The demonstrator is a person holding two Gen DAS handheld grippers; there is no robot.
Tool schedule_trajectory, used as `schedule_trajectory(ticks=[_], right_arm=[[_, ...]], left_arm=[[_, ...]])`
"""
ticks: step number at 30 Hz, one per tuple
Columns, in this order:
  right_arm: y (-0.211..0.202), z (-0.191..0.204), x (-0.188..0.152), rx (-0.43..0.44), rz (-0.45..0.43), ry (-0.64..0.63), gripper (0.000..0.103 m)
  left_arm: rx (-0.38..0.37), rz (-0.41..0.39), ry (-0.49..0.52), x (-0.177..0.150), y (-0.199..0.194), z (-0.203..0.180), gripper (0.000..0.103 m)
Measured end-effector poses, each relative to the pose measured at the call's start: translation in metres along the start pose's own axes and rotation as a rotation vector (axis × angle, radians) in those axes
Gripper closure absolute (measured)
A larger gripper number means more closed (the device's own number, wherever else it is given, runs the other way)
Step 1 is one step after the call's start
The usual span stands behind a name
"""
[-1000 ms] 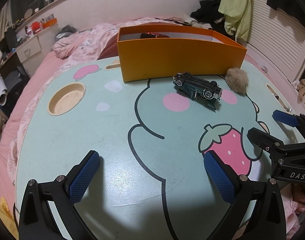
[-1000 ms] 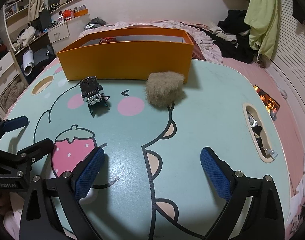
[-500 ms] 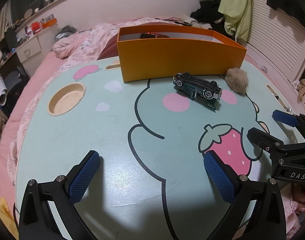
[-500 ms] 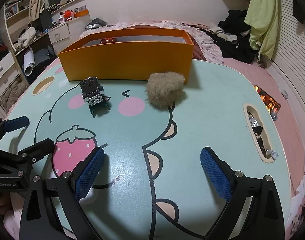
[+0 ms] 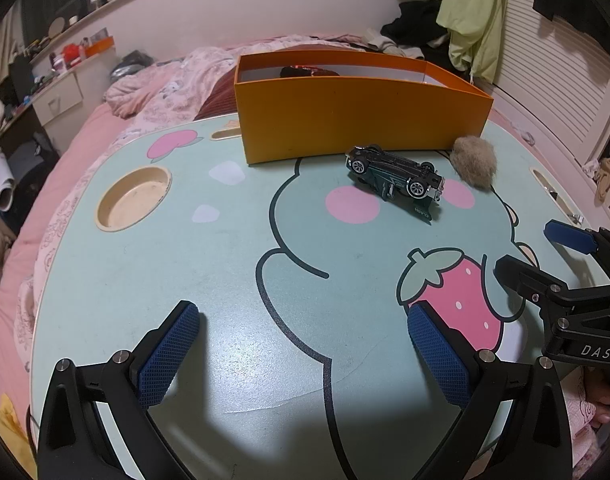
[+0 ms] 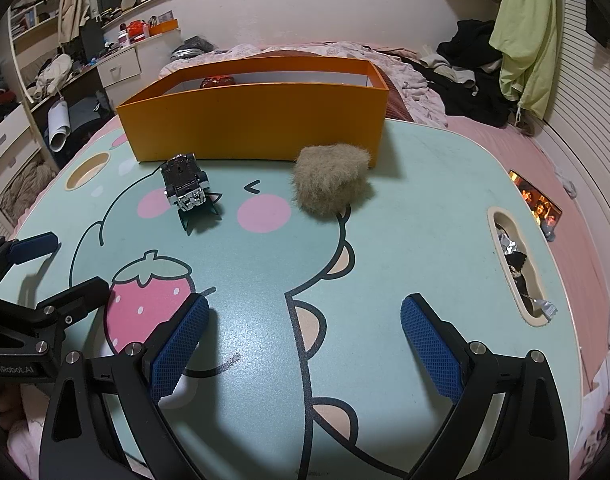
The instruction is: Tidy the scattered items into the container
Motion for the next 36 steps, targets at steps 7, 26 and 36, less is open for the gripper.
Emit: schedule_trajectory(ticks=[7,26,36], right_arm=[[0.000,0.004,0.003,0.015,-0.010,0.019,0.006],[-0.002,0.006,0.003,0.026,-0.015,0.027,0.006],[-0.002,0.007,0.004,0.029,-0.016,0.030,0.006]], left_arm=[[-0.026,-0.004,-0.039,0.003,-0.003,0.005,0.000],[-0.084,0.015,-0.041,0.077,0.027,-0.027,0.000],[-0.041,0.049,0.080,0.094,0.064,-0.045,0.040]])
Point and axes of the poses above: each gripper's, at about its wrist camera, not at the fingertips, and y roughly the way its jaws point, z to its left, x to its top, the point moved 8 cm from there along y, roughly the way its jaws point, and after that the axes turned 4 degrees about y, right-handed, at the moved point
